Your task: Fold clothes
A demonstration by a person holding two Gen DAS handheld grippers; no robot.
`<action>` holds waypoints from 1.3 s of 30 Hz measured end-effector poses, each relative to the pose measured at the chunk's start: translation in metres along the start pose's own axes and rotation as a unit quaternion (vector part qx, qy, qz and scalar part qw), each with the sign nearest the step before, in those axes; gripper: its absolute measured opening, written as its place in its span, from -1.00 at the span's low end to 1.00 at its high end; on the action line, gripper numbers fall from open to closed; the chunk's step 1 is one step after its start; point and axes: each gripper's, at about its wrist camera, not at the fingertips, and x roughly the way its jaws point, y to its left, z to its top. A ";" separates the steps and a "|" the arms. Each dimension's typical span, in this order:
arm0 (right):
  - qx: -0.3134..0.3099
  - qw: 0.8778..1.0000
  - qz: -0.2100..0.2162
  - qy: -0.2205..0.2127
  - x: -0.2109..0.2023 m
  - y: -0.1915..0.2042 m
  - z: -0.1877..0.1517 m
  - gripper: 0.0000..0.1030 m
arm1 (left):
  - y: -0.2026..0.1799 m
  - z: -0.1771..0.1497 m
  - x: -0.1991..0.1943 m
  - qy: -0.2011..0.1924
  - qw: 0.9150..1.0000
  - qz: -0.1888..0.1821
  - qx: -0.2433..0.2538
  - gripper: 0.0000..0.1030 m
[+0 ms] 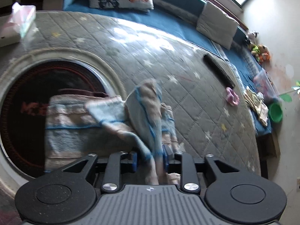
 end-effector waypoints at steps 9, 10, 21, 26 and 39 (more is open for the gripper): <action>0.011 1.000 0.019 -0.003 -0.004 -0.009 -0.002 -0.36 | -0.007 0.003 -0.018 -0.017 0.999 -0.026 0.030 -0.07; 0.010 1.000 0.020 -0.003 -0.005 -0.010 -0.001 -0.30 | -0.004 0.003 -0.022 -0.020 0.999 -0.026 0.033 -0.04; 0.002 1.000 0.000 -0.007 -0.038 -0.023 0.004 -0.21 | 0.058 -0.025 -0.049 -0.028 0.997 0.004 0.075 -0.01; 0.024 0.999 -0.008 -0.023 -0.049 -0.036 0.016 -0.23 | 0.080 -0.054 -0.057 -0.014 0.996 0.000 0.090 -0.01; 0.020 1.000 -0.010 -0.005 -0.032 -0.030 0.023 -0.88 | 0.084 -0.125 -0.069 -0.039 0.977 0.022 0.210 0.00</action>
